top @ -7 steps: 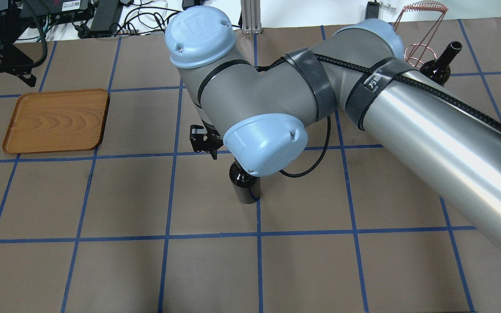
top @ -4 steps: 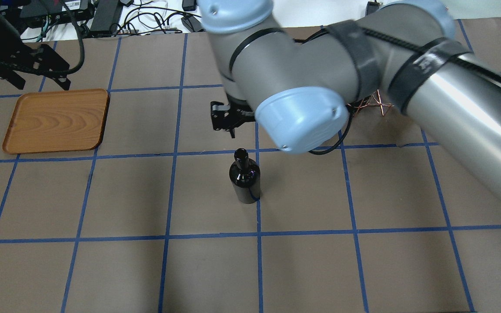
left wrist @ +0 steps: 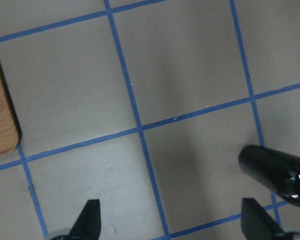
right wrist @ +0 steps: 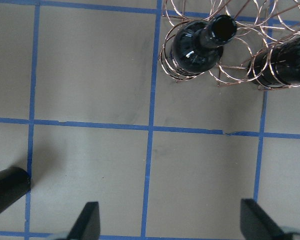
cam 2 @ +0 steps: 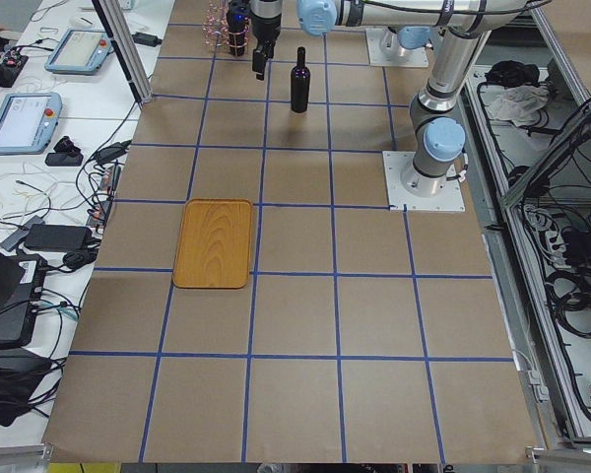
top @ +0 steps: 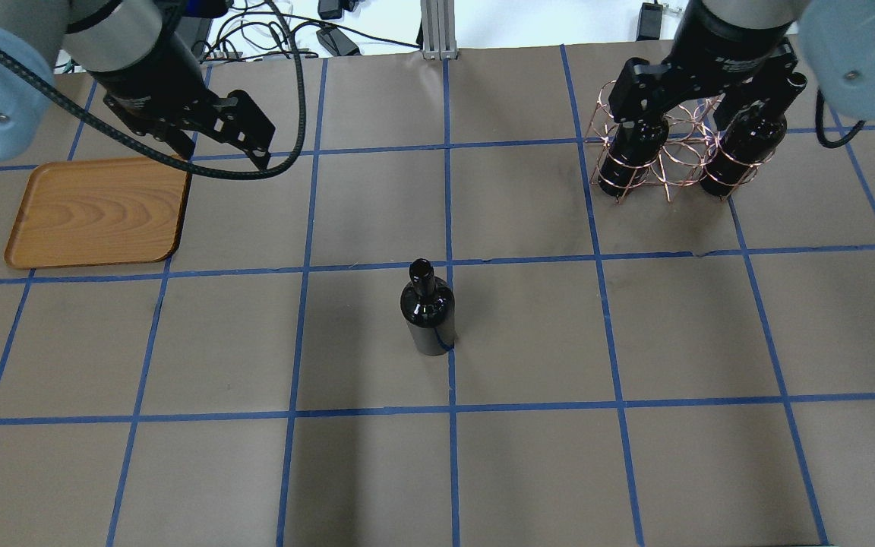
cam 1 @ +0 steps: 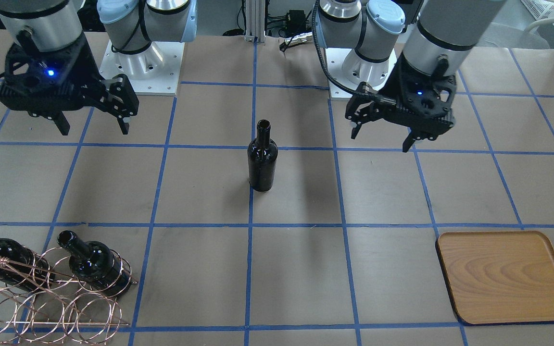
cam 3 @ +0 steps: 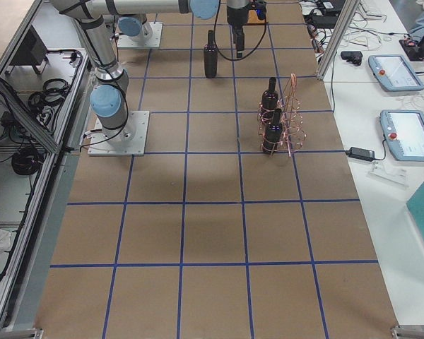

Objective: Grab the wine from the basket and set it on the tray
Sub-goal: 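Move the left gripper toward the standing bottle while the right arm withdraws, then close the left gripper around the bottle neck and lift it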

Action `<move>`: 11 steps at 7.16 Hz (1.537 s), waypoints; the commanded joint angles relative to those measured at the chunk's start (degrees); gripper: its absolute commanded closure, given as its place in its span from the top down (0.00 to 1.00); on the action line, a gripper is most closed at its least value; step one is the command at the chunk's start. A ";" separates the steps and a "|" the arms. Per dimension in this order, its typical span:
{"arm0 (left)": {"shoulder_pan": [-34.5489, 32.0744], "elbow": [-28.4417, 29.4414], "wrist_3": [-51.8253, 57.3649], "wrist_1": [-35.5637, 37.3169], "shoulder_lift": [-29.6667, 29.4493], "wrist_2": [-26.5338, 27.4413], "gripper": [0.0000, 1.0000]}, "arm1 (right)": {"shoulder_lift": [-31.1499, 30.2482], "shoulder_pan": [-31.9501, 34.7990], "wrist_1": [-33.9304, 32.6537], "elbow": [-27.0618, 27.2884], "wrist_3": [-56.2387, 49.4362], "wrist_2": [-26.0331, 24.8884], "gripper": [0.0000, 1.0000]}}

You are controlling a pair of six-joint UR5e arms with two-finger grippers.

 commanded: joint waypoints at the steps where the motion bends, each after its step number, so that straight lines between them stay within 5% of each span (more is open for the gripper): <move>1: -8.24 -0.77 -8.09 0.27 -0.17 -0.36 1.00 | -2.01 -0.11 -0.75 -2.07 2.80 0.34 1.00; 4: -15.56 -4.11 -15.50 2.36 -0.26 -0.18 1.00 | -0.87 2.68 7.31 -5.08 9.32 2.11 1.00; 5: -17.23 -5.51 -15.59 3.33 -0.18 -0.09 1.00 | -0.70 4.88 7.16 -4.99 9.34 -0.86 1.00; 11: -21.28 -9.65 -16.03 9.58 -4.38 0.26 0.99 | -1.13 5.08 6.28 -4.73 8.81 -0.19 1.00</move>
